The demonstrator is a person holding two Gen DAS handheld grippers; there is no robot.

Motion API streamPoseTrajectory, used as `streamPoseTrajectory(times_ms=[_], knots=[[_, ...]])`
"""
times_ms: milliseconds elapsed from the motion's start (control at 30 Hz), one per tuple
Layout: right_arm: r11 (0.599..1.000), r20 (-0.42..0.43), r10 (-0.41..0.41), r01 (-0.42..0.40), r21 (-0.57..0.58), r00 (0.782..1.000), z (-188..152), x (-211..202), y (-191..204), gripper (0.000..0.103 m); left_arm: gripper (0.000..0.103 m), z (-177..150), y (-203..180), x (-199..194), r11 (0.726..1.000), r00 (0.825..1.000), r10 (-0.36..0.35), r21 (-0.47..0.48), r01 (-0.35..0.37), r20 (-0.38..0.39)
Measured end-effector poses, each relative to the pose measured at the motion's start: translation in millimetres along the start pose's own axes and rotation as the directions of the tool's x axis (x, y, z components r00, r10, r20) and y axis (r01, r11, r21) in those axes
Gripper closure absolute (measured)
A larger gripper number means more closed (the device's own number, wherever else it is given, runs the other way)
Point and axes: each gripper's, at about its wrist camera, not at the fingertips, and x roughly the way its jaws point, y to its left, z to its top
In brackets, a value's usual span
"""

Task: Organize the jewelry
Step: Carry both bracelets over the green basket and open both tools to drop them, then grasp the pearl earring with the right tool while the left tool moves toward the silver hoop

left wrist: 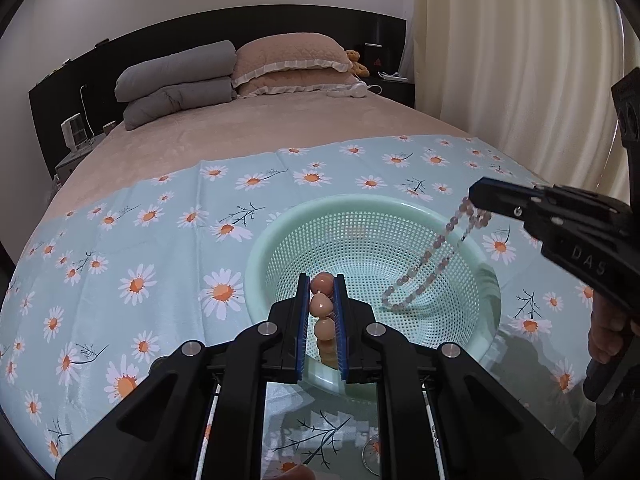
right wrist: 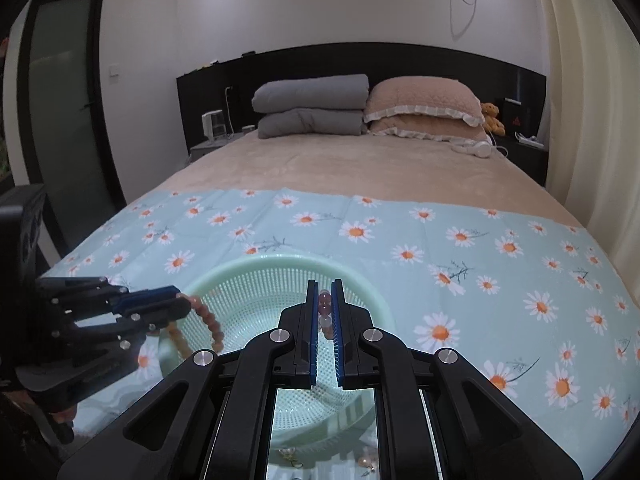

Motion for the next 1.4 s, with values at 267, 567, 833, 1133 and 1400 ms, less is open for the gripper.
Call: streamPoseTrajectory(times_ms=[267,567,833,1133,1400], knots=[[0.998,-0.056,-0.026,0.028,0.05,0.998,-19,11,-14,0.095,0.033,-4,2,-3,1.0,1.0,0.014,-0.008,-0.014,0.026],[0.995,-0.061,-0.051,0.056,0.087,0.997,-29,-2,-30,0.066,0.024,-12,2,-12,0.999,0.999,0.039,-0.005,-0.039,0.017],[0.99,-0.074,-0.077,0.085,0.111,0.994,-44,-23,-46,0.048,0.018,-30,4,-27,0.998,0.998,0.062,-0.01,-0.062,-0.007],[0.981,-0.152,-0.132,0.151,0.123,0.979,-82,-31,-68,0.04,0.014,-60,-1,-32,0.998,0.997,0.061,0.0,-0.061,-0.048],[0.981,-0.214,-0.136,0.162,0.109,0.967,-111,-20,-69,0.04,0.013,-88,-13,-16,0.997,0.994,0.054,0.063,-0.048,-0.093]])
